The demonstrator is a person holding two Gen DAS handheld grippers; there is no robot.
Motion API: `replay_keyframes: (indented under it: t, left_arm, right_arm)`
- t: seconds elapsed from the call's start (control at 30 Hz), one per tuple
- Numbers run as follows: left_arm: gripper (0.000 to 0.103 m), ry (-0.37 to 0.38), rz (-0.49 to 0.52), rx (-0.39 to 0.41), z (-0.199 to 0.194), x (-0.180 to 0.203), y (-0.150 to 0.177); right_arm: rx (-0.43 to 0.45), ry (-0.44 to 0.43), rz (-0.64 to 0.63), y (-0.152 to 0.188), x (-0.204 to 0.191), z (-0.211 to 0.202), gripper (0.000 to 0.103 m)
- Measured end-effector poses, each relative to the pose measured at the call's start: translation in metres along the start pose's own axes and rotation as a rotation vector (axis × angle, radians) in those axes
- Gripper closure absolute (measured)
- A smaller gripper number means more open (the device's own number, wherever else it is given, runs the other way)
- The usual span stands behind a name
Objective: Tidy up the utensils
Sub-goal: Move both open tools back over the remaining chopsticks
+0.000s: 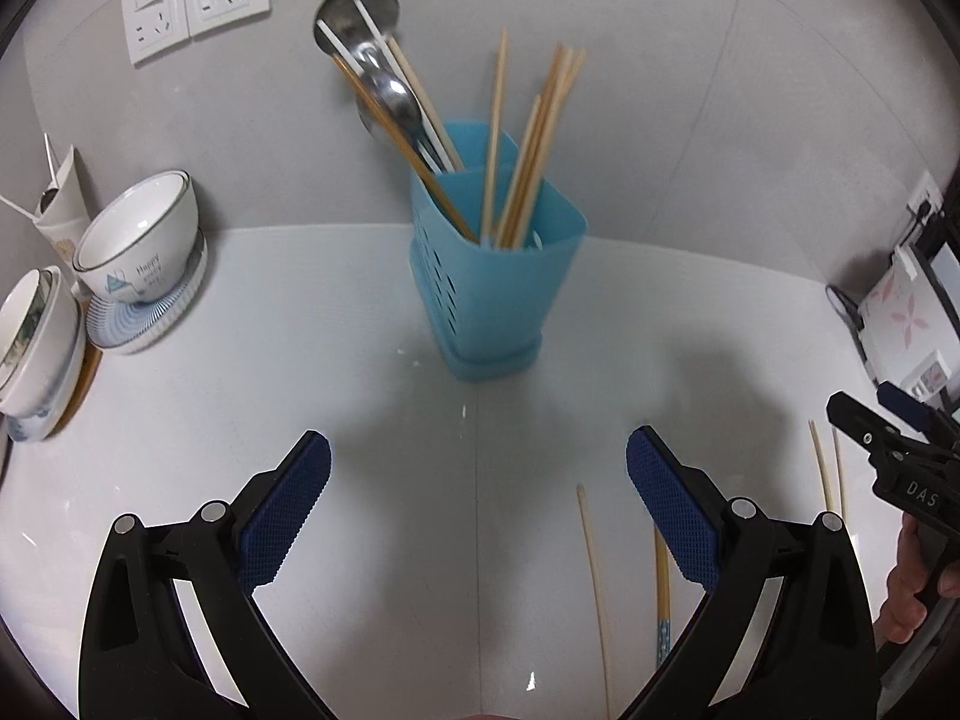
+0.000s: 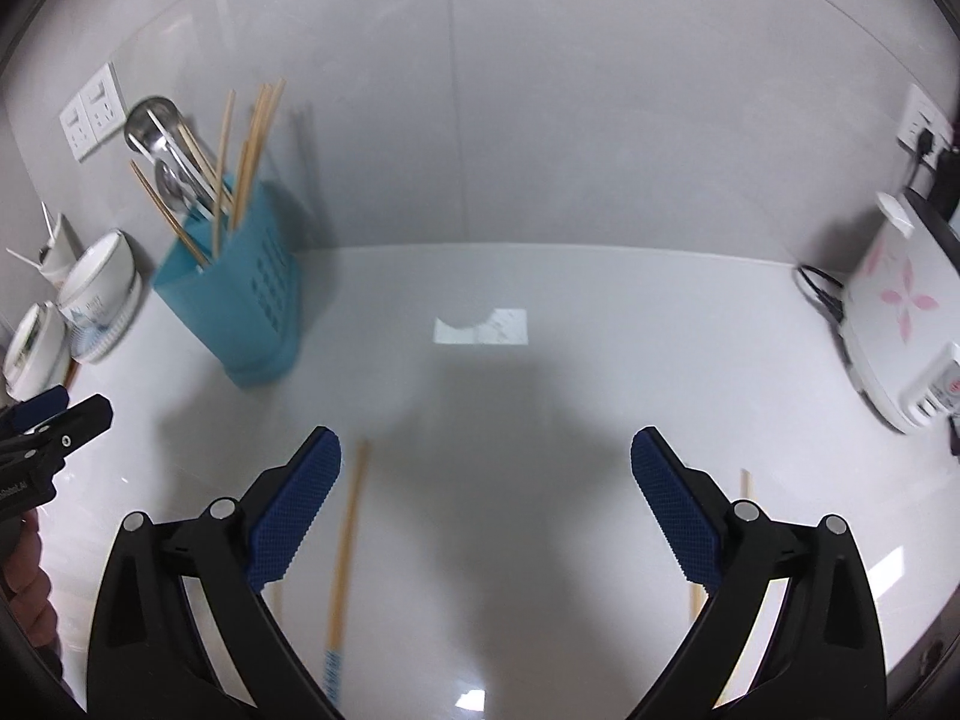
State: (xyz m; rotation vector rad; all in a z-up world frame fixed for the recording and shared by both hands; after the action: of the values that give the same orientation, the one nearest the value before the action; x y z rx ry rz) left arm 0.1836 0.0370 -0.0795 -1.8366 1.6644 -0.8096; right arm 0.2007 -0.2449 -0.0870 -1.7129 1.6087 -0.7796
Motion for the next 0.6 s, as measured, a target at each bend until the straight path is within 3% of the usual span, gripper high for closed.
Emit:
replay_keyframes:
  t: [0.6]
  left_arm:
    - [0.006,0.007,-0.011,-0.213,0.019,0.05,0.086]
  right_arm:
    - [-0.221,0.098,0.046,0.087,0.116,-0.024,0.011]
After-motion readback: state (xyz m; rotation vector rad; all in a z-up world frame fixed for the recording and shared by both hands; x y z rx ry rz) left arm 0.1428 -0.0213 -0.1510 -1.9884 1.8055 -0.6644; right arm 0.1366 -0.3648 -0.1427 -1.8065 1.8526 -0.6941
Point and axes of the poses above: each gripper's, at about its wrist camera, not at the fingertips, and z roughly the way its jaws point, x to its right, y to its underside, the point moved 7 cm from there along z, roughly the way its jaws point, and after that the axes turned 15 degrees about x, right-handed, at the moved point
